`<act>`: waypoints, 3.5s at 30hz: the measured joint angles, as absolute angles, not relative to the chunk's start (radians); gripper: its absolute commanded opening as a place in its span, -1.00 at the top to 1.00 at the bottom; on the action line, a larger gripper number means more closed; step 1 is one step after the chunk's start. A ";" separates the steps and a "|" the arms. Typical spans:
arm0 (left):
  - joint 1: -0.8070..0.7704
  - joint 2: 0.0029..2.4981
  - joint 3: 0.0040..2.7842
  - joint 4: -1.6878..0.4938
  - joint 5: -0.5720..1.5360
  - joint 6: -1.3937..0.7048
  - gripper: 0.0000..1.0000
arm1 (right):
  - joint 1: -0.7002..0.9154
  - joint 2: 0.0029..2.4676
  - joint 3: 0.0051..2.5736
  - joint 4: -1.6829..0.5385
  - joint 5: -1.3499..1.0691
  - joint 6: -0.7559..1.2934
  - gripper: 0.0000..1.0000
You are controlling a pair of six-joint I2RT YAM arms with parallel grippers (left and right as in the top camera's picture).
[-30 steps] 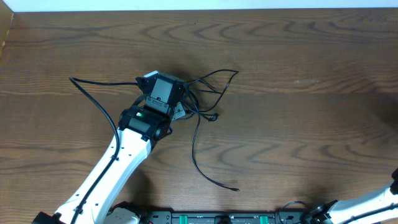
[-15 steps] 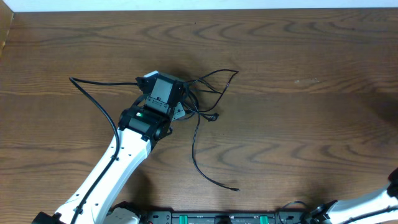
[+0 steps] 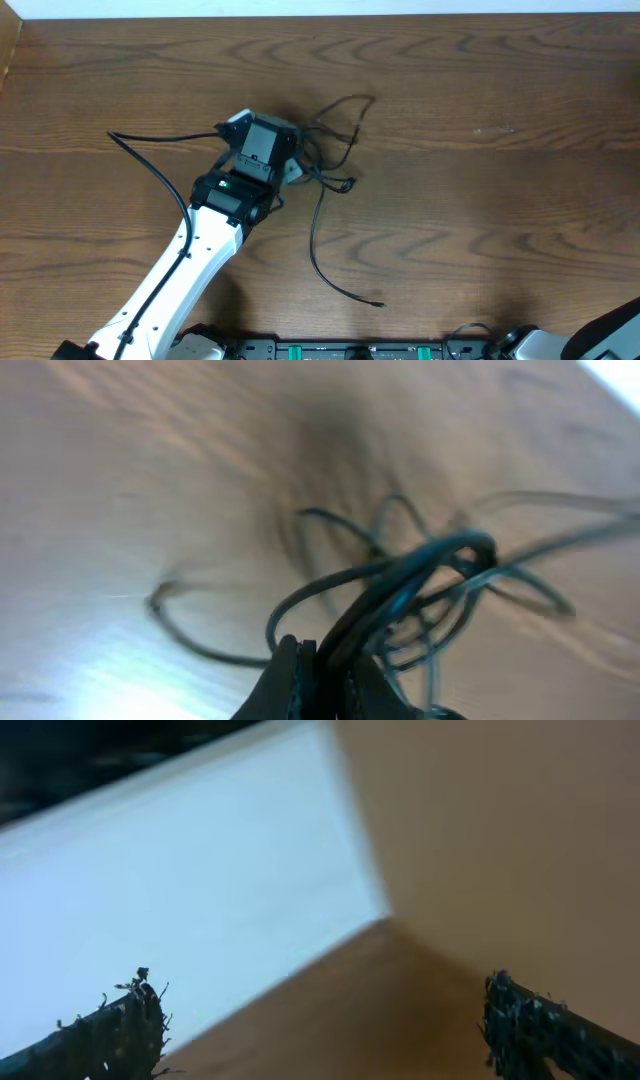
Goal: Untangle cables
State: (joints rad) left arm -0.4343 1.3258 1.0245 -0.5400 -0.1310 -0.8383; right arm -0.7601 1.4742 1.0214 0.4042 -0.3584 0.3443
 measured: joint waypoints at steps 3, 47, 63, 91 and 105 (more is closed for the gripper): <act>-0.435 1.326 1.025 -0.446 -0.032 -0.822 0.84 | -0.652 1.431 1.021 0.368 -0.421 0.365 -0.99; -0.578 1.326 1.024 0.166 0.889 -0.447 0.85 | 0.017 0.962 1.022 0.052 -0.457 -0.157 -0.98; -0.516 1.326 1.024 0.336 0.915 -0.460 0.84 | 0.043 0.970 1.022 0.005 -0.487 -0.363 -0.83; -0.486 1.326 1.024 0.244 0.915 -0.471 0.85 | 0.072 0.988 1.024 -0.888 -0.493 0.061 -0.11; -0.479 1.326 1.024 0.209 0.915 -0.471 0.85 | 0.072 0.988 1.024 -1.034 -0.507 0.051 -0.99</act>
State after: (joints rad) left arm -0.4786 1.3258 1.0245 0.2089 0.9146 -0.4706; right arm 0.0715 0.9882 1.0241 -1.0336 -0.5068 0.0513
